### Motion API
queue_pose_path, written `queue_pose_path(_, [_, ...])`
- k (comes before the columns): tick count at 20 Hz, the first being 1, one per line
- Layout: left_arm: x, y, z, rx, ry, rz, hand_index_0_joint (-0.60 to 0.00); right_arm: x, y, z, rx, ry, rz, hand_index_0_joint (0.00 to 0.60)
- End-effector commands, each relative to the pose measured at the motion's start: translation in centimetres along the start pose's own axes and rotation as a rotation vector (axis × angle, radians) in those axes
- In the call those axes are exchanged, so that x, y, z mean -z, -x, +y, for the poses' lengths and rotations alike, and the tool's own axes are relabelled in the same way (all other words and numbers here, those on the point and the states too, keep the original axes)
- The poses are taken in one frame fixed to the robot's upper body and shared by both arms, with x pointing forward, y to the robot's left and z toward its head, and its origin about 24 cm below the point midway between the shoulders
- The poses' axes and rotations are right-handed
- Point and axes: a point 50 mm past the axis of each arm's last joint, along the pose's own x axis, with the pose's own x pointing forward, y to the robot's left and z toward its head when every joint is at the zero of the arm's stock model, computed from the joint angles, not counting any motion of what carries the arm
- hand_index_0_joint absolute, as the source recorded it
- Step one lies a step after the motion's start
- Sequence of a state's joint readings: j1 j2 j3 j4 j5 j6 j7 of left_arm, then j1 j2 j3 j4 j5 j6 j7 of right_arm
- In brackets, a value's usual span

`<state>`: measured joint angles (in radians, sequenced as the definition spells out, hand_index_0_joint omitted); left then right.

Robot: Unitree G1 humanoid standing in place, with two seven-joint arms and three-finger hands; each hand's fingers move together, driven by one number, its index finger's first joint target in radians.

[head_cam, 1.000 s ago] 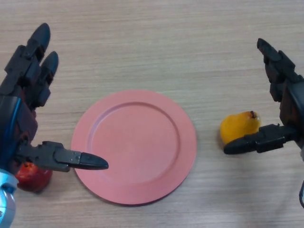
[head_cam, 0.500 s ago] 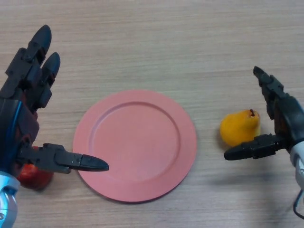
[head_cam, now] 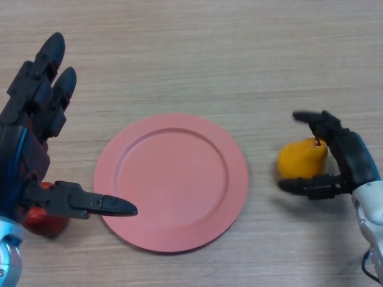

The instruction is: Pick up the yellow pear and place it on the plate

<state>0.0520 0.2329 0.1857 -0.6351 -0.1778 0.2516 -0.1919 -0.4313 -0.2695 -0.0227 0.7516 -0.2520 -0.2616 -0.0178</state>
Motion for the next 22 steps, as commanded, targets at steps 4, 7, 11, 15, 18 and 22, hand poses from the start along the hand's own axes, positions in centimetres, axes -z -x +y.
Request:
queue_pose_path(4, [-2.8, 0.2, 1.2, -0.055, -0.077, -0.190, 0.000, -4.9, -0.9, -2.5, 0.111, -0.083, -0.241, 0.600])
queue_pose_path(7, [-2.8, 0.2, 1.2, -0.063, -0.080, -0.200, 0.000, -7.3, -0.3, -2.6, 0.092, -0.231, -0.261, 0.600])
queue_pose_path(11, [-2.8, 0.4, 1.2, -0.058, -0.081, -0.197, 0.000, -10.8, 1.1, -0.8, 0.024, -0.281, -0.299, 0.600])
queue_pose_path(15, [-2.8, 0.6, 1.4, -0.058, -0.086, -0.192, 0.000, -13.5, 2.7, 3.0, -0.096, -0.273, -0.344, 0.600])
queue_pose_path(18, [-3.0, 0.8, 1.4, -0.069, -0.098, -0.218, 0.000, -14.5, 3.3, 6.4, -0.138, -0.241, -0.377, 0.600])
queue_pose_path(22, [-2.7, 1.0, 1.4, -0.062, -0.102, -0.211, 0.000, -13.8, 2.9, 9.8, -0.177, -0.196, -0.360, 0.600])
